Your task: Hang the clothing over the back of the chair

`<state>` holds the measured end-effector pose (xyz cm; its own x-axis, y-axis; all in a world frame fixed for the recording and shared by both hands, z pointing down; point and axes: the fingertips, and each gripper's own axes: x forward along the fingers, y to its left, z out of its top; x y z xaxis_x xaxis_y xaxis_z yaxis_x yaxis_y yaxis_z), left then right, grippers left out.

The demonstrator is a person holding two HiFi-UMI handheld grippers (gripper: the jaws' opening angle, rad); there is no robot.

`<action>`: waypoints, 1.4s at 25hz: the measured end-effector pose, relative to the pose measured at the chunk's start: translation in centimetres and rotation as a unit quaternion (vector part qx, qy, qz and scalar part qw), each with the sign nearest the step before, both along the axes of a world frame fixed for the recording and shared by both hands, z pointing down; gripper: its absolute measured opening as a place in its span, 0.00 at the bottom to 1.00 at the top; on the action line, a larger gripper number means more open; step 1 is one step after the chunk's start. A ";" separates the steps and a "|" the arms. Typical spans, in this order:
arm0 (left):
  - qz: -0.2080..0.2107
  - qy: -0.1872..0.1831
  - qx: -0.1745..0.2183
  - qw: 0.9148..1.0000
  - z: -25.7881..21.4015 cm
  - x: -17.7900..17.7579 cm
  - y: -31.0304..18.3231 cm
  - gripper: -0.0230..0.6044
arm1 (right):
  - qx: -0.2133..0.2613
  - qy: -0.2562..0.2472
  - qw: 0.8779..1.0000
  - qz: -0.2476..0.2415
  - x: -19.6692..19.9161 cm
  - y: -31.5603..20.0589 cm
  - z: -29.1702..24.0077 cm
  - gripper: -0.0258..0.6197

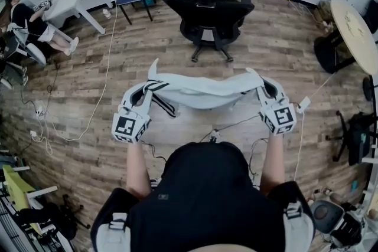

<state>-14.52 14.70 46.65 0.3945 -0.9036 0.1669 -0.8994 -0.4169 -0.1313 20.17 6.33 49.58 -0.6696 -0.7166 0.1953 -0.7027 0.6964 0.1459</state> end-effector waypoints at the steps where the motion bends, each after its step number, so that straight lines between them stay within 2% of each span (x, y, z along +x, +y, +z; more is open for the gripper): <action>1: -0.005 0.000 -0.001 1.000 0.1 0.1 -0.3 0.05 | 0.000 0.000 1.000 -0.004 0.2 -0.5 0.1 0.05; 12: -0.043 0.000 -0.005 0.999 0.6 2.3 -2.7 0.05 | -0.006 0.002 1.000 -0.030 2.1 -4.1 0.6 0.05; 23: -0.053 0.002 0.011 0.999 1.1 5.5 -3.9 0.05 | 0.005 0.004 0.999 -0.045 4.6 -6.1 0.7 0.05; 35: -0.068 0.007 0.001 0.998 1.3 4.4 -5.5 0.05 | -0.007 0.012 0.999 -0.044 4.5 -8.3 0.6 0.05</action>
